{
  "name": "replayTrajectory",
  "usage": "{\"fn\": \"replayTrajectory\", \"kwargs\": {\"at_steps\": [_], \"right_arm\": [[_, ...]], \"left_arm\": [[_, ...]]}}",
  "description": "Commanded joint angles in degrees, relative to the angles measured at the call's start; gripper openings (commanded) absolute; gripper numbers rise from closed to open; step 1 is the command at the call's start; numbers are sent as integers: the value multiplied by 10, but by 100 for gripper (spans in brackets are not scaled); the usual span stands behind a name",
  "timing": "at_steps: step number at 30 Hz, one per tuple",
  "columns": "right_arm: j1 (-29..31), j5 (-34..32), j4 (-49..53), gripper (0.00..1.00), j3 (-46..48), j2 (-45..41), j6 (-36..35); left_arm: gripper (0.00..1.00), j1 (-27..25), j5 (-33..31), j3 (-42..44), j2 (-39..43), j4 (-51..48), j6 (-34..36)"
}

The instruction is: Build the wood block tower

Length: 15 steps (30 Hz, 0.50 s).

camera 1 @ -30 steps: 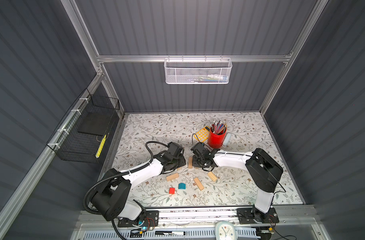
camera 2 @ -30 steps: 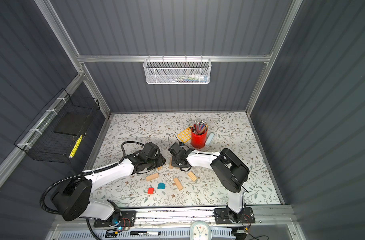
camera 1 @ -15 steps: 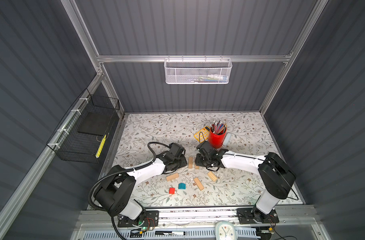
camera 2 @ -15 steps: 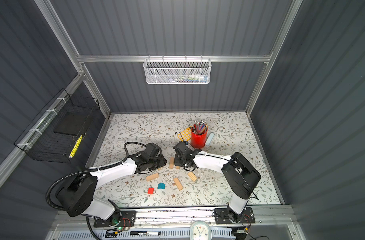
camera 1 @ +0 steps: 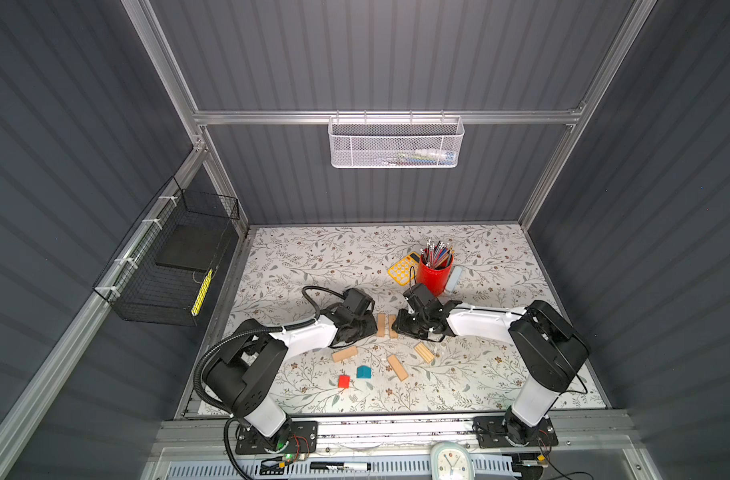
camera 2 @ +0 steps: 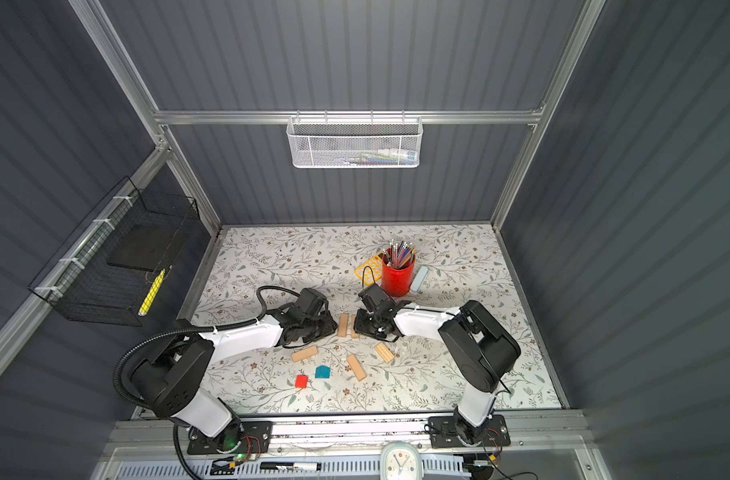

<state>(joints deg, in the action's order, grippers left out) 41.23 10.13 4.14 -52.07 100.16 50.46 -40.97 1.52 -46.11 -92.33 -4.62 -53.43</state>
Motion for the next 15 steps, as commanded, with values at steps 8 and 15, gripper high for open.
{"fn": "replayTrajectory", "kwargs": {"at_steps": [8, 15], "right_arm": [[-5, 16, -28, 24, 11, 25, 6], [-5, 13, -28, 20, 4, 34, 7]], "left_arm": [[28, -9, 27, -14, -39, 31, -5], [24, -13, 33, -21, -57, 30, -1]]}}
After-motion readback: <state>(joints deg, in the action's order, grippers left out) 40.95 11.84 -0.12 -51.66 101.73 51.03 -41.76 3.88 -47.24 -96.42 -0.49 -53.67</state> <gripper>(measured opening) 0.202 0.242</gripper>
